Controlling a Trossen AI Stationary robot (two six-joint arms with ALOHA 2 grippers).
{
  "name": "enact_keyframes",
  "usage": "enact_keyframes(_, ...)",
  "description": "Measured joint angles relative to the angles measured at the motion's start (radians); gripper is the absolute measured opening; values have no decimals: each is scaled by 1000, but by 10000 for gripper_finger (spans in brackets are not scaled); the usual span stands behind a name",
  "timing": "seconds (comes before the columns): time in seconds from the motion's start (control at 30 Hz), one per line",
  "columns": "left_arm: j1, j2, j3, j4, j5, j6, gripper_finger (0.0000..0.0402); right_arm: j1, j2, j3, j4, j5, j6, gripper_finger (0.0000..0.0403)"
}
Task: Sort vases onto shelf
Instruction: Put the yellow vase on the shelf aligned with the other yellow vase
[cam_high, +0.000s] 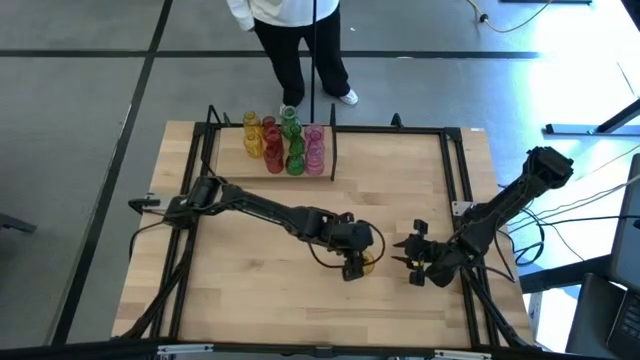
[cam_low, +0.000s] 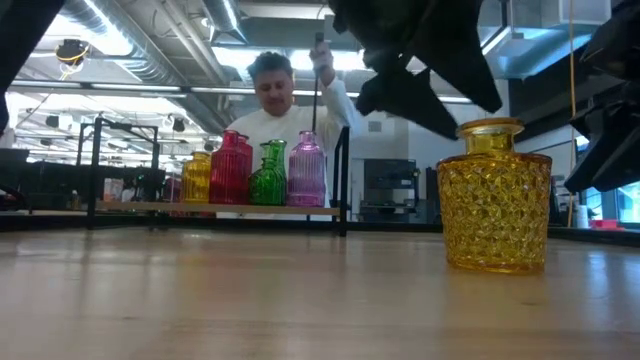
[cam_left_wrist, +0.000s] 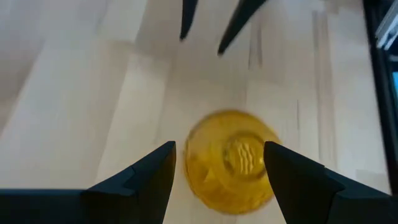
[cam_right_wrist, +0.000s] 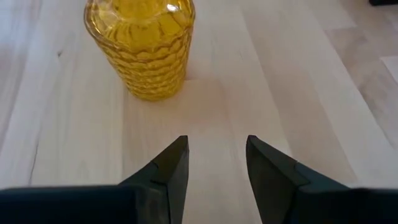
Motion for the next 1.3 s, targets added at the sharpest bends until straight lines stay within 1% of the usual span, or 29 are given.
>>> enact_keyframes(0.1,0,0,-25,-5,-2,-28,237,0,0,0,2,1,0,143)
enact_keyframes(0.33,-4,0,-30,17,0,-1,237,0,0,0,4,14,0,143)
enact_keyframes(0.57,-1,0,-30,-19,17,-32,237,0,0,0,9,20,0,143)
enact_keyframes(0.73,-2,0,-30,-49,61,-54,237,0,0,0,10,21,0,143)
enact_keyframes(1.03,5,0,-32,-52,44,-49,235,0,0,0,10,47,0,143)
enact_keyframes(1.13,4,0,-32,-52,44,-32,218,0,0,0,10,47,1,143)
enact_keyframes(1.3,4,0,-32,-53,63,-27,165,0,0,0,10,47,2,143)
